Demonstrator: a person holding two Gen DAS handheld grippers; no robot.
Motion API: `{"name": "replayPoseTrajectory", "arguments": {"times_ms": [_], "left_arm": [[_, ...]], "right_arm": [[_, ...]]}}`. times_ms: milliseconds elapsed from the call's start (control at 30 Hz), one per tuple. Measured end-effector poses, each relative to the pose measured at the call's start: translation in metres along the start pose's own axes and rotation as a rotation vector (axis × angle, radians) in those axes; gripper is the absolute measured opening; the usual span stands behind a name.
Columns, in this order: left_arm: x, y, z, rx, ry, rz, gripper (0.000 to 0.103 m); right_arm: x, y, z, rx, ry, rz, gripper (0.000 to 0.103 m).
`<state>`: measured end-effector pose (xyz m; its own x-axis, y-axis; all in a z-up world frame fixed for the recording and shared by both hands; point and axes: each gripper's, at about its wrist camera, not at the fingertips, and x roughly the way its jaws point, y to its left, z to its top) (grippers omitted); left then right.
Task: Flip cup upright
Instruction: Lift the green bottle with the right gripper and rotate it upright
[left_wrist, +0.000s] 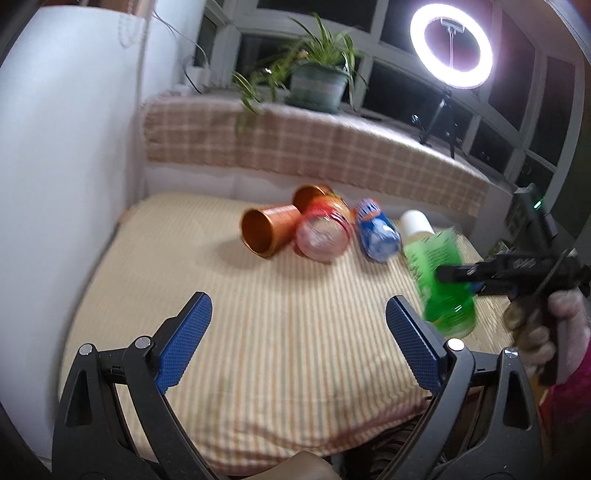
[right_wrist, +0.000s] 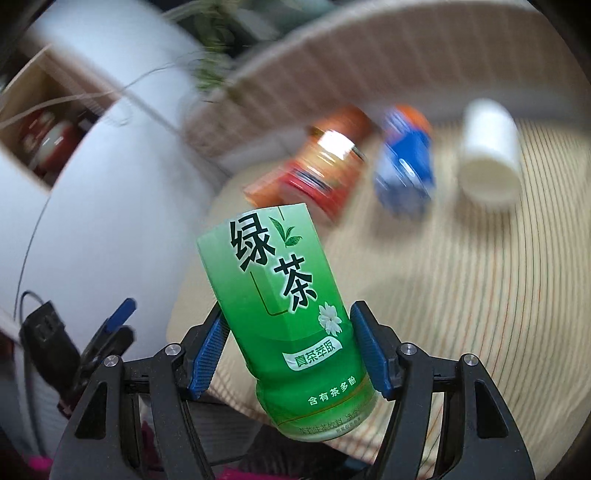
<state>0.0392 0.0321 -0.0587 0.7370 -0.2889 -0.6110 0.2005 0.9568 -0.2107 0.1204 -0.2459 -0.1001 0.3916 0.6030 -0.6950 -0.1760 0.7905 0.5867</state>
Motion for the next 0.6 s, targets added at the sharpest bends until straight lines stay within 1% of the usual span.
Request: {"name": "replayPoseTrajectory", "arguments": {"times_ms": [33,100,267,400,467,600], "left_arm": [[0.004,-0.003,-0.001,-0.002,0.012,-0.008,0.097],[0.01,-0.007,-0.003,-0.006,0.03,-0.019,0.097],[0.021,-0.01,-0.01,-0.02,0.075,-0.033,0.097],[0.024,-0.012,-0.013,-0.015,0.094,-0.038,0.097],[0.026,-0.013,-0.014,-0.015,0.101,-0.041,0.097],[0.031,-0.014,-0.015,-0.03,0.12,-0.052,0.097]], "right_arm": [[0.009,-0.013,-0.005,0.057,0.013,0.002,0.066],[0.02,-0.029,-0.011,0.123,0.027,0.015,0.066],[0.034,-0.04,-0.024,0.194,0.039,0.016,0.066],[0.045,-0.041,-0.025,0.211,0.037,0.004,0.068],[0.045,-0.039,-0.023,0.21,0.04,-0.002,0.068],[0.048,-0.037,-0.019,0.179,0.034,-0.04,0.07]]}}
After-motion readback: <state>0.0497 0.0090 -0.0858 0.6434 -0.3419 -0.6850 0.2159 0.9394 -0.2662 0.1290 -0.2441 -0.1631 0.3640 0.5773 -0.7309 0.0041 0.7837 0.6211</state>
